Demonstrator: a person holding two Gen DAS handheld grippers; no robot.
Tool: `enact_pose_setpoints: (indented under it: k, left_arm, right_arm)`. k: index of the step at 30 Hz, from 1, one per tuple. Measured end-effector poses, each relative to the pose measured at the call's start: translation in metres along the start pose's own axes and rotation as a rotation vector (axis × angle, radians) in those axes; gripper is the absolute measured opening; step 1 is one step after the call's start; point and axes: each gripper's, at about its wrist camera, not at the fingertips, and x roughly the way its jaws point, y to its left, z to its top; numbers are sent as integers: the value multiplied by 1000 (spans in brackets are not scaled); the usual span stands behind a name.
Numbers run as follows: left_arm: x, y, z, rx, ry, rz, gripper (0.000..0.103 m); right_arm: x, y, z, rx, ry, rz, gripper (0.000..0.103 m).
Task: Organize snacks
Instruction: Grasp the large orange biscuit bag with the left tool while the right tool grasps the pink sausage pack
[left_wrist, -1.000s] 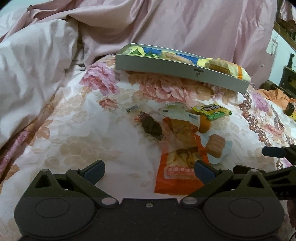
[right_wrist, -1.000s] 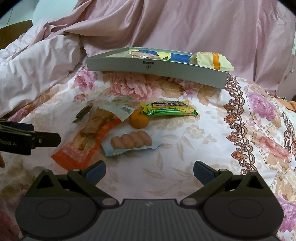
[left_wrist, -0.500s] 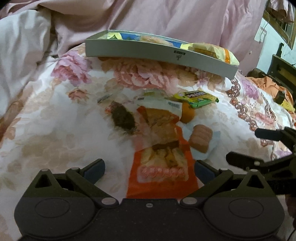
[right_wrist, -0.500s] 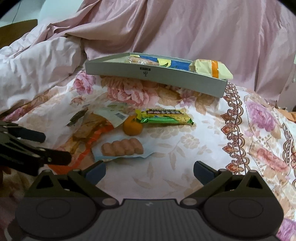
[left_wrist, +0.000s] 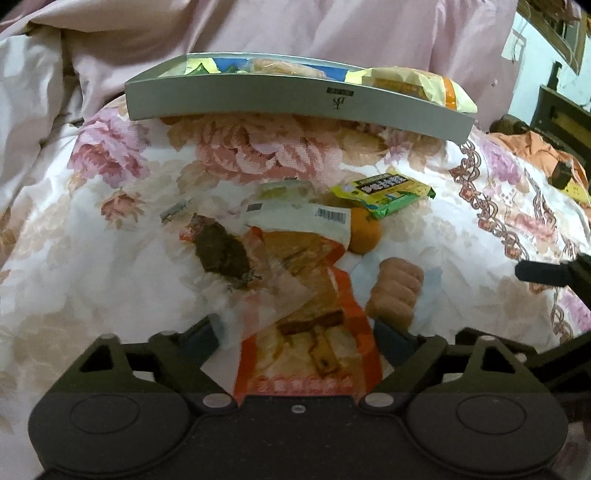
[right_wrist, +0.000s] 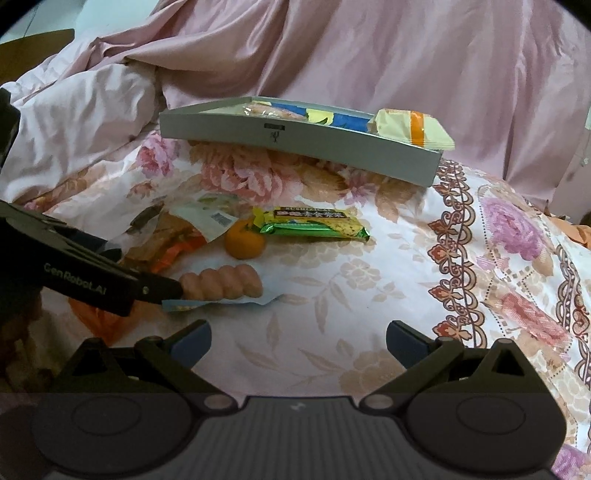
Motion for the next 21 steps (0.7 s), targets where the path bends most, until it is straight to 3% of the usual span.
enact_pose_setpoints:
  k: [5, 15, 21]
  left_arm:
    - [-6, 7, -1, -10, 19, -14, 76]
    - [-27, 25, -11, -16, 76, -29, 74]
    - [-36, 37, -18, -30, 71, -51, 75]
  right_arm:
    - [11, 4, 3, -17, 17, 52, 103]
    - [29, 3, 18, -20, 38, 218, 103]
    - [46, 9, 33, -50, 82, 303, 103]
